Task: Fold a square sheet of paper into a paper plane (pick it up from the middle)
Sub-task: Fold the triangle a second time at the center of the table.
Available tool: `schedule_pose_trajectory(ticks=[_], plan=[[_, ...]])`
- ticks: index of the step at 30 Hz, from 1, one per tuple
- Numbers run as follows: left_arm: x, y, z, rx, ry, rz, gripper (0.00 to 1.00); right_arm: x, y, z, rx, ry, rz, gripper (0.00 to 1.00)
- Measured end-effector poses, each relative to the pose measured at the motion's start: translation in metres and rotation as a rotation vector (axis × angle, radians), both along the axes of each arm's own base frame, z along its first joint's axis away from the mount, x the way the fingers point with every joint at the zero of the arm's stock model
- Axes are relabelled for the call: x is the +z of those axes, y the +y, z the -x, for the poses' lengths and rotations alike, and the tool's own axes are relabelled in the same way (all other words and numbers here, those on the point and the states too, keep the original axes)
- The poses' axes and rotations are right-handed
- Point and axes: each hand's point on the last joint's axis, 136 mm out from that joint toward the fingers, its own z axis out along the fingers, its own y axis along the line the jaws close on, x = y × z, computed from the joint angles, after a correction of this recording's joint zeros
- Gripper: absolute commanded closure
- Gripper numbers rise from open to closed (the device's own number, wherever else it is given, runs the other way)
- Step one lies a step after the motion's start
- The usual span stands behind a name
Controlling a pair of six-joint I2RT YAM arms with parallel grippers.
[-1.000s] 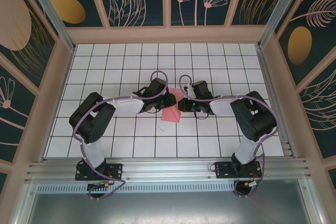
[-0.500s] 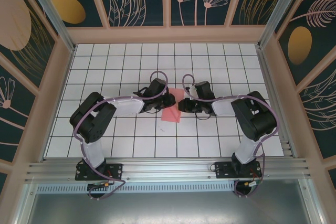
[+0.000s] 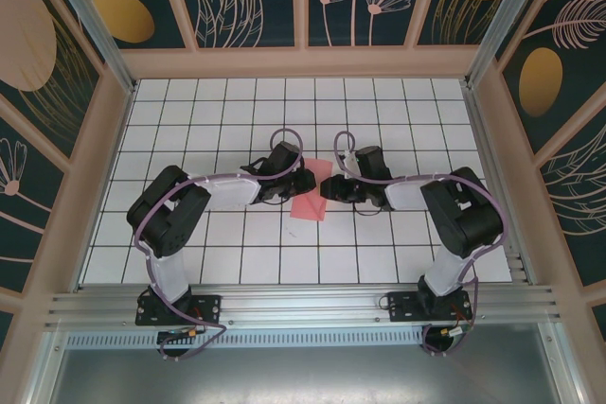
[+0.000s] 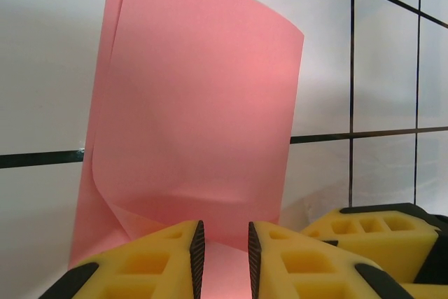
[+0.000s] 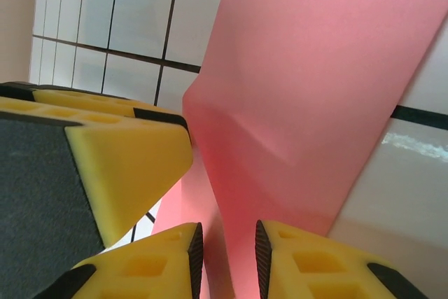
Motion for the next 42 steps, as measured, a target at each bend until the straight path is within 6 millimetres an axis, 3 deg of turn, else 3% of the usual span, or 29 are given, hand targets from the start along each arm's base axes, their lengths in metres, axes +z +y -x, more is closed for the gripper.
schedule_pose_trajectory(ticks=[5,7,10,15,18,22,25,32,42], plan=[[0.000,0.000,0.000,0.004,0.003,0.002,0.73,0.000,0.001,0.003,0.005,0.013,-0.012,0.78],[0.000,0.000,0.000,0.006,0.003,0.003,0.72,0.000,0.001,0.004,0.006,0.017,-0.017,0.89],[0.000,0.000,0.000,0.005,0.003,0.003,0.70,0.001,0.001,0.004,0.004,0.019,-0.019,0.96],[0.002,-0.001,0.001,0.002,0.004,0.008,0.56,-0.001,-0.002,0.002,-0.001,0.014,-0.009,1.00],[0.014,0.001,0.004,-0.005,-0.014,0.026,0.55,-0.003,-0.002,0.002,0.001,0.019,-0.003,1.00],[0.043,0.004,0.012,-0.019,-0.062,0.080,0.65,-0.008,-0.001,0.000,0.003,0.030,0.005,1.00],[0.050,0.010,0.024,-0.031,-0.066,0.104,0.76,-0.009,-0.001,0.000,0.003,0.035,0.007,1.00],[0.007,0.031,0.056,-0.038,0.045,0.059,0.86,-0.006,0.001,-0.004,0.007,0.026,0.008,1.00],[-0.020,0.033,0.062,-0.044,0.101,0.024,0.86,-0.009,0.002,-0.007,0.027,0.023,0.030,1.00]])
